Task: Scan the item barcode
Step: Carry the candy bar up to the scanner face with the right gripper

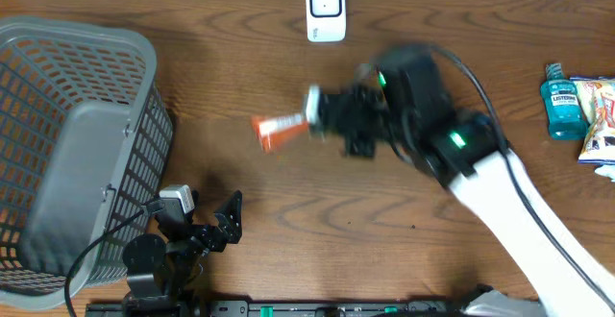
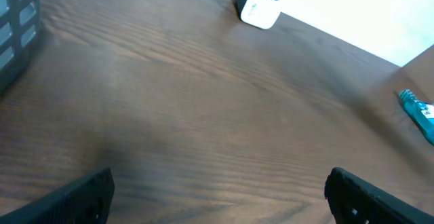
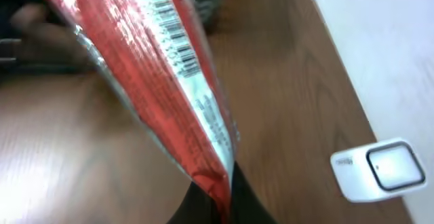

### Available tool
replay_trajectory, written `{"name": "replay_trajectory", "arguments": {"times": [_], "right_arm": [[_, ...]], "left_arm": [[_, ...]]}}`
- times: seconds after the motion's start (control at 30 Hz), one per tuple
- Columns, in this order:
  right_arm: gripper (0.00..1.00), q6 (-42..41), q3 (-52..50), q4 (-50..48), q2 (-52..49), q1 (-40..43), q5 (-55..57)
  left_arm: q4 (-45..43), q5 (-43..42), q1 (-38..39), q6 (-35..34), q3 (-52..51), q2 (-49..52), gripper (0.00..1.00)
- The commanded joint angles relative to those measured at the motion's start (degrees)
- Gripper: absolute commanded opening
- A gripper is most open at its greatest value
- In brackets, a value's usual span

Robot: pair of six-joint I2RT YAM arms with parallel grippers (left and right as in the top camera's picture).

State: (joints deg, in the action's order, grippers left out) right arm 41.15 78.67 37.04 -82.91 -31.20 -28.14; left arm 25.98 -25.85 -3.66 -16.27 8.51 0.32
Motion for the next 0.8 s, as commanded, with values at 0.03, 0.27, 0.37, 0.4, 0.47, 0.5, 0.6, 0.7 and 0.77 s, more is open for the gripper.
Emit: {"name": "replay_trajectory", "arguments": {"times": [0.03,0.27,0.37,0.4,0.47,0.5,0.6,0.7,0.77], "right_arm": [[0.01,-17.88,0.28,-11.32,-9.01,5.99,-8.07],[0.01,-36.98,1.05,-36.41,-22.97,12.41,-19.04],[0.01,-44.46,4.07,-44.72,-30.29,13.70,-24.28],[0.01,-47.04,5.62,-46.95,-32.72,13.94,-25.88],[0.01,-52.78,10.05,-51.10,-38.23,14.29,-28.96],[0.01,-55.95,12.87,-52.87,-41.13,14.45,-30.62],[0.01,-67.76,22.14,-57.92,-49.35,15.45,-34.97],[0.01,-83.01,30.60,-60.22,-56.48,16.61,-34.32],[0.01,-90.38,34.53,-60.24,-60.08,17.14,-32.87]], "left_arm": [[1.20,-0.70,-0.28,0.52,-0.81,-0.09,0.99],[1.20,-0.70,-0.28,0.52,-0.81,-0.09,0.99],[1.20,-0.70,-0.28,0.52,-0.81,-0.09,0.99],[1.20,-0.70,-0.28,0.52,-0.81,-0.09,0.99],[1.20,-0.70,-0.28,0.52,-0.81,-0.09,0.99],[1.20,-0.70,-0.28,0.52,-0.81,-0.09,0.99],[1.20,-0.70,-0.28,0.52,-0.81,-0.09,0.99],[1.20,-0.70,-0.28,0.52,-0.81,-0.09,0.99],[1.20,-0.70,-0.28,0.52,-0.81,-0.09,0.99]]}}
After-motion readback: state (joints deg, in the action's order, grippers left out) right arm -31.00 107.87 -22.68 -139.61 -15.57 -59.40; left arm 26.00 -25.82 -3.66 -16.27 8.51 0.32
